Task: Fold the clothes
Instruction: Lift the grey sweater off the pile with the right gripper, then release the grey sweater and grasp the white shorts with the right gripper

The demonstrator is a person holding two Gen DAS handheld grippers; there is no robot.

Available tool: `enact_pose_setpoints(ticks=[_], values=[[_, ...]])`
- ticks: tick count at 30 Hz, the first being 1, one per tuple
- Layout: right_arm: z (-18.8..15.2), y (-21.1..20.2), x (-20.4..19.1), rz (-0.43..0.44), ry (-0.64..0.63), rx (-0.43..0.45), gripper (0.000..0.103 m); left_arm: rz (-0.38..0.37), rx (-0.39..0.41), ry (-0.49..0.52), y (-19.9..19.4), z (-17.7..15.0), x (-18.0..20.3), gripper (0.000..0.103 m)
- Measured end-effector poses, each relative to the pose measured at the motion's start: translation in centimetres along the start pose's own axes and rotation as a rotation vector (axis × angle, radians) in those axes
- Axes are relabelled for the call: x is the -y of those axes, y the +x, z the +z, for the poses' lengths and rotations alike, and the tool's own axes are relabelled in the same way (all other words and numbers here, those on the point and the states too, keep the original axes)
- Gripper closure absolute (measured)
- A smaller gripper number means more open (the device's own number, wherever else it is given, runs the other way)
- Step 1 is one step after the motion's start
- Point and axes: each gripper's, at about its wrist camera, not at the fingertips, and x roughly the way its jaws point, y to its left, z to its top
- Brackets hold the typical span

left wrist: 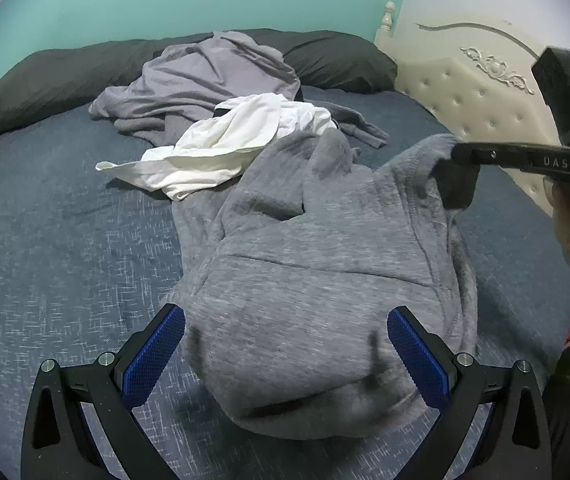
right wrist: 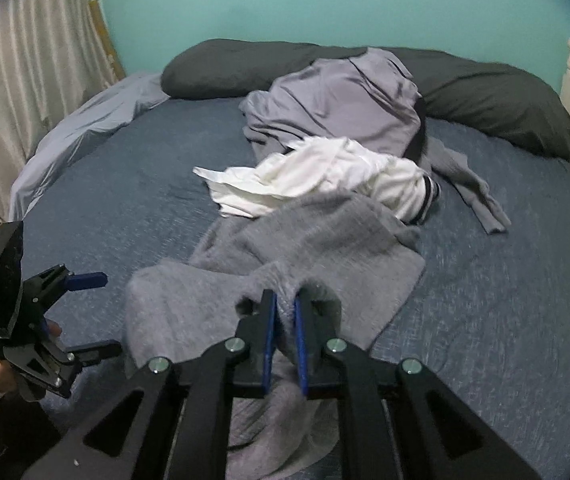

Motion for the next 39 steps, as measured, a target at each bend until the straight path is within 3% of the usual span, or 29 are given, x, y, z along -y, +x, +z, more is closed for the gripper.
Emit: enact_pose_setpoints(ticks=[8,13,16,19,24,34,39], values=[[-0.9,0.6,3.9,-0.040,0.095,-0.020,0.081,0.036,0.037,-0.016,0.0,0.1,-0.7,0.000],[-0.1,-0.2,7.0,-0.022,0.222,0.035,0.076,0.079,0.044,-0.049,0.1,0.3,-2.4,0.000],[1.1,-0.4,8.6,-0.017,0.285,0.074,0.069,0.110,0.047,-0.085,0.2,0.7,-3.9,0.000],[2.6,0.6,9.4,0.003,0.312,0.088,0.056,0.135,0.047,-0.137,0.4,1.0,-5.7,0.000],[5.5,4.3,9.4,0.033,0.295,0.039,0.046,0.164,0.064,-0.208,0.9,1.7,-8.7,0.000],[11.9,14.6,9.1,0.037,0.169,-0.120,0.045,0.206,0.075,-0.209,2.4,2.2,-12.2,0.000],[13.9,18.7,9.6,0.032,0.173,-0.176,0.045,0.206,0.079,-0.223,2.9,2.3,-13.1,0.000]])
